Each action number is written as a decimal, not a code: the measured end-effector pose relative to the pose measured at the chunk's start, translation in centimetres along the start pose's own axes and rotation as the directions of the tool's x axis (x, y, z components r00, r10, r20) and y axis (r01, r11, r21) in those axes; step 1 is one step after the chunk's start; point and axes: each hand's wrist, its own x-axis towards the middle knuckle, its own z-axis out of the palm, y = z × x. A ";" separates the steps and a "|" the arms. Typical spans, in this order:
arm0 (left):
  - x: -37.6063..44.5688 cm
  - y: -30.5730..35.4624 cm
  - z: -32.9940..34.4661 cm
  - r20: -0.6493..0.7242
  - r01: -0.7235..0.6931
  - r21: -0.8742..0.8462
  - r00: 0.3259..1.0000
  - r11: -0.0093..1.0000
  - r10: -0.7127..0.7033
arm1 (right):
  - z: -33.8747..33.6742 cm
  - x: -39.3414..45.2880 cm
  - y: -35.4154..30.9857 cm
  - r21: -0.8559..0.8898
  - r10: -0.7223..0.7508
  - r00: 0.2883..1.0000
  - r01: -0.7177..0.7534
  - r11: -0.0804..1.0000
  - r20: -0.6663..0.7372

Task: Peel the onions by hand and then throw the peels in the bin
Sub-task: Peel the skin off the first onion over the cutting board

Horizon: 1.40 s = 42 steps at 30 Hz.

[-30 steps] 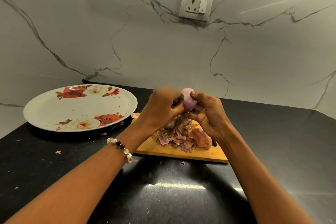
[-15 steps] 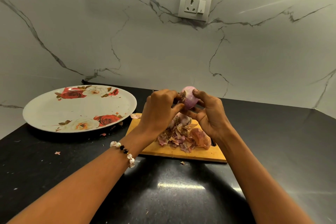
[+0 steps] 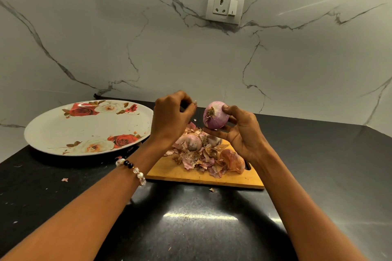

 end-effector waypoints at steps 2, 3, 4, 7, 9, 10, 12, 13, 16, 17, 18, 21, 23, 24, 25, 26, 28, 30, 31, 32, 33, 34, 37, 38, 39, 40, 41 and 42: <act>0.0 0.3 0.0 0.036 -0.031 -0.036 0.999 0.999 0.032 | -0.1 0.1 0.0 -0.001 0.000 1.000 0.000 1.000 -0.001; 0.0 0.4 0.1 0.060 -0.064 -0.044 0.996 0.997 0.066 | -0.2 0.1 0.1 -0.006 -0.002 1.000 0.002 1.000 -0.002; 0.0 0.6 0.2 0.085 -0.104 -0.053 0.991 0.993 0.108 | -0.2 0.2 0.1 -0.013 -0.005 1.000 0.005 1.000 -0.002; -0.2 0.9 0.5 0.164 -0.213 -0.069 0.961 0.975 0.221 | -0.4 0.3 0.2 -0.044 -0.014 1.000 0.014 0.999 0.005; -0.5 0.7 0.7 0.207 -0.270 -0.020 0.941 0.963 0.268 | -0.5 0.4 0.3 -0.069 -0.019 1.000 0.020 0.997 0.002; -0.6 0.6 0.8 0.215 -0.287 0.005 0.936 0.958 0.279 | -0.5 0.5 0.4 -0.083 -0.024 1.000 0.024 0.996 0.000; -0.8 0.6 1.0 0.208 -0.291 0.018 0.937 0.956 0.282 | -0.5 0.5 0.5 -0.115 -0.035 0.999 0.034 0.993 0.000; -0.8 0.5 1.1 0.197 -0.286 0.010 0.940 0.958 0.279 | -0.4 0.5 0.6 -0.124 -0.038 0.999 0.038 0.992 0.001; -0.7 0.5 1.1 0.169 -0.250 -0.023 0.953 0.968 0.250 | -0.4 0.4 0.6 -0.131 -0.046 0.999 0.046 0.990 0.008; -0.7 0.5 1.1 0.166 -0.244 -0.027 0.955 0.969 0.245 | -0.3 0.4 0.6 -0.132 -0.047 0.999 0.048 0.990 0.010; -0.7 0.5 1.1 0.166 -0.243 -0.024 0.956 0.970 0.243 | -0.3 0.4 0.6 -0.134 -0.047 0.999 0.048 0.990 0.010; -0.8 0.5 1.2 0.163 -0.239 -0.011 0.957 0.971 0.238 | -0.4 0.5 0.8 -0.147 -0.044 0.999 0.044 0.988 0.003; -0.8 0.4 1.1 0.156 -0.226 -0.021 0.961 0.974 0.227 | -0.4 0.5 0.8 -0.151 -0.041 0.999 0.041 0.988 0.004; -0.8 0.4 1.0 0.154 -0.222 -0.028 0.962 0.975 0.224 | -0.5 0.5 0.8 -0.152 -0.041 0.999 0.041 0.988 0.004; -0.7 0.5 1.0 0.154 -0.221 -0.036 0.962 0.975 0.224 | -0.5 0.5 0.8 -0.151 -0.041 0.999 0.041 0.988 0.004; -0.7 0.5 0.9 0.158 -0.223 -0.043 0.961 0.974 0.227 | -0.5 0.6 0.8 -0.147 -0.042 0.999 0.042 0.988 0.003; -0.7 0.6 1.0 0.173 -0.228 -0.051 0.957 0.972 0.233 | -0.6 0.6 0.7 -0.126 -0.044 0.999 0.044 0.991 0.002; -0.7 0.7 1.0 0.176 -0.230 -0.052 0.956 0.972 0.235 | -0.6 0.6 0.7 -0.117 -0.045 0.999 0.046 0.992 0.006; -0.7 0.6 1.0 0.172 -0.223 -0.053 0.958 0.973 0.229 | -0.6 0.6 0.7 -0.121 -0.045 0.999 0.046 0.992 0.007; -0.7 0.6 1.0 0.167 -0.215 -0.054 0.961 0.975 0.221 | -0.6 0.6 0.8 -0.126 -0.045 0.999 0.045 0.991 0.008; -0.6 0.5 1.0 0.163 -0.209 -0.055 0.963 0.976 0.215 | -0.6 0.6 0.8 -0.130 -0.045 0.999 0.046 0.990 0.008; -0.6 0.4 1.0 0.159 -0.206 -0.055 0.964 0.977 0.213 | -0.5 0.6 0.8 -0.136 -0.045 0.999 0.046 0.990 0.009; -0.6 0.3 1.0 0.155 -0.206 -0.056 0.965 0.977 0.212 | -0.5 0.6 0.8 -0.141 -0.044 0.999 0.044 0.989 0.004; -0.6 0.3 1.0 0.154 -0.207 -0.055 0.965 0.977 0.214 | -0.4 0.5 0.8 -0.137 -0.041 0.999 0.040 0.990 0.002; -0.6 0.3 1.0 0.151 -0.211 -0.052 0.964 0.976 0.217 | -0.4 0.5 0.8 -0.133 -0.036 0.999 0.036 0.991 0.000; -0.5 0.3 1.0 0.148 -0.215 -0.049 0.964 0.975 0.220 | -0.4 0.5 0.8 -0.127 -0.030 1.000 0.030 0.991 0.001; -0.5 0.3 0.9 0.143 -0.219 -0.049 0.964 0.975 0.223 | -0.4 0.5 0.7 -0.121 -0.025 1.000 0.025 0.992 0.003; -0.5 0.3 0.8 0.135 -0.219 -0.052 0.965 0.974 0.224 | -0.4 0.4 0.7 -0.112 -0.020 1.000 0.020 0.993 0.004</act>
